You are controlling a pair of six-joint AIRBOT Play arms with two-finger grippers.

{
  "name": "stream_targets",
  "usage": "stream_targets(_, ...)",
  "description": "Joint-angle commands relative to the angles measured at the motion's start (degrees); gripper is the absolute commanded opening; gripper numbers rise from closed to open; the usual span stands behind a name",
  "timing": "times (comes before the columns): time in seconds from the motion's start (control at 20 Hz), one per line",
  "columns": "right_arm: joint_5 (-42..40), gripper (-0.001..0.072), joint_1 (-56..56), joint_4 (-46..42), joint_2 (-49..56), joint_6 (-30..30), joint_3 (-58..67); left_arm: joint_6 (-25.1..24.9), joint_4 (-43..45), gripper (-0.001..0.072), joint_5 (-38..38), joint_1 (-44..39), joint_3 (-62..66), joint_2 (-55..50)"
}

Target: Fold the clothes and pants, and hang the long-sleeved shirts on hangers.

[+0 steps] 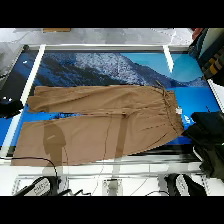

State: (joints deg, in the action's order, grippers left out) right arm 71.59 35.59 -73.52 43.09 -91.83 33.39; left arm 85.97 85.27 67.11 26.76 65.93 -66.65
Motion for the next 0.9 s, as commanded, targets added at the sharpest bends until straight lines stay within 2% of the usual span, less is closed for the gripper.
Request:
stream_targets(0.0,-11.0,0.0573,0.8,0.4,-3.0,-8.0,-8.5,-1.0,0.0,0.0013,0.4,0.0,-2.1,0.2)
stream_targets(0.15,-19.4,0.0562,0.9,0.5,-1.3,-12.9,-10.0,-1.0,0.0,0.0013,-0.7,0.0,-3.9,0.1)
stream_targets(0.3,-25.2,0.0557,0.9,3.6,4.7,-13.6,-9.9,-1.0,0.0,0.0013,-1.2,0.0,-3.9,-0.9)
stream_targets(0.35,-27.2,0.0555,0.9,5.5,6.8,-12.7,-9.9,-1.0,0.0,0.0014,-1.1,0.0,-3.9,-1.4)
stream_targets(0.45,-31.2,0.0434,0.9,12.1,10.0,-4.3,-9.8,-1.0,0.0,0.0014,-1.1,0.0,-3.9,-2.1)
stream_targets(0.5,-32.3,0.0414,0.9,14.7,10.8,0.2,-9.7,-1.0,0.0,0.0014,-1.2,0.0,-3.9,-2.4)
stream_targets(0.55,-32.4,0.0414,0.9,15.0,11.3,1.3,-9.7,-1.0,0.0,0.0047,-1.1,0.0,-3.9,-2.7)
stream_targets(0.6,-32.2,0.0415,0.9,14.7,12.0,1.3,-9.8,-1.0,0.0,0.0235,-1.0,0.0,-3.9,-3.0)
stream_targets(0.65,-31.7,0.0417,0.8,14.8,12.8,1.3,-9.7,-1.0,0.0,0.0564,-0.4,0.0,-4.0,-3.3)
stream_targets(0.7,-30.4,0.0424,0.8,14.8,13.6,1.3,-9.8,-1.0,0.0,0.0687,0.7,0.0,-4.0,-3.5)
stream_targets(0.75,-29.3,0.0499,0.8,14.7,14.3,1.3,-9.7,-0.9,0.2,0.0684,2.1,0.2,-4.0,-3.5)
stream_targets(0.8,-28.9,0.0539,0.8,14.7,15.0,1.3,-9.7,-0.9,0.2,0.0619,3.7,0.4,-4.0,-3.5)
stream_targets(0.85,-29.1,0.0539,0.8,14.7,15.1,1.3,-9.7,-0.9,0.3,0.0546,5.3,0.8,-4.0,-3.5)
